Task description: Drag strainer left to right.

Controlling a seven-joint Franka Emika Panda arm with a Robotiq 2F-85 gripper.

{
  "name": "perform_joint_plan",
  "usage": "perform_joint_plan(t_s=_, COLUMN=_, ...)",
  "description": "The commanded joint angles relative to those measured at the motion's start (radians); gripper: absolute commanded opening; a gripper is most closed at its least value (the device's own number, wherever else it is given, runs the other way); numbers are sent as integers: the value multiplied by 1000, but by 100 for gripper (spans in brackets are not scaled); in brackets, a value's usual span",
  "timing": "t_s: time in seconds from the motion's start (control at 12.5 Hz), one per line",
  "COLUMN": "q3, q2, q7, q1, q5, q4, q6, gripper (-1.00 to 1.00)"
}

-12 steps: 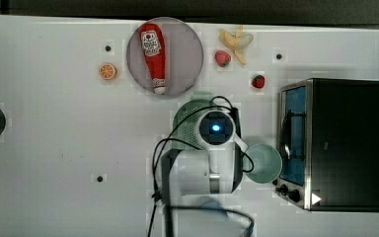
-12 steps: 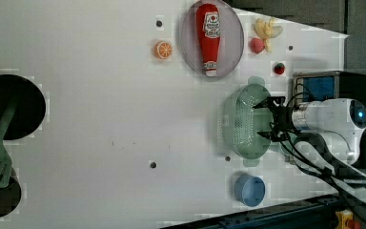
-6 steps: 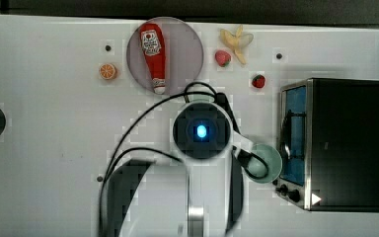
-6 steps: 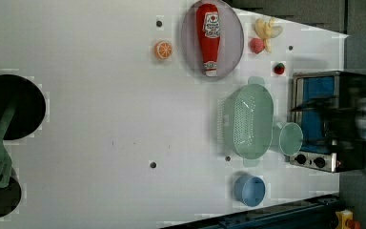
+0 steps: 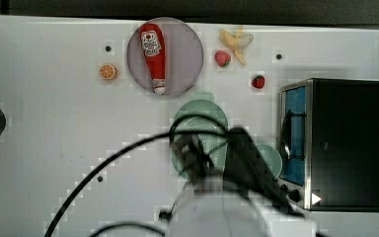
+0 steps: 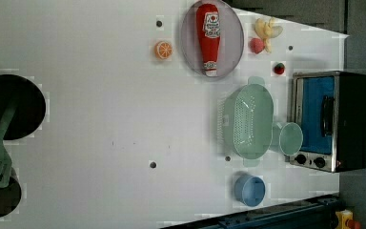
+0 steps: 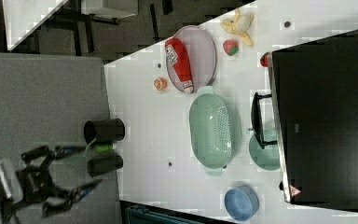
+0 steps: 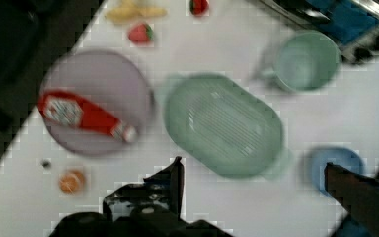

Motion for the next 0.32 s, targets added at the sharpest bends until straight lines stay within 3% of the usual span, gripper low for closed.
perform_joint_plan(t_s=0.08, q3=-4, q2=88, q7=-88, q1=-6, q5=12, q4=-32, q6=-137, gripper=100)
perform_joint_plan(t_s=0.32, q3=-14, q2=86, q7=-88, q1=-7, q5=12, q4=-33, q6=-158, gripper=100)
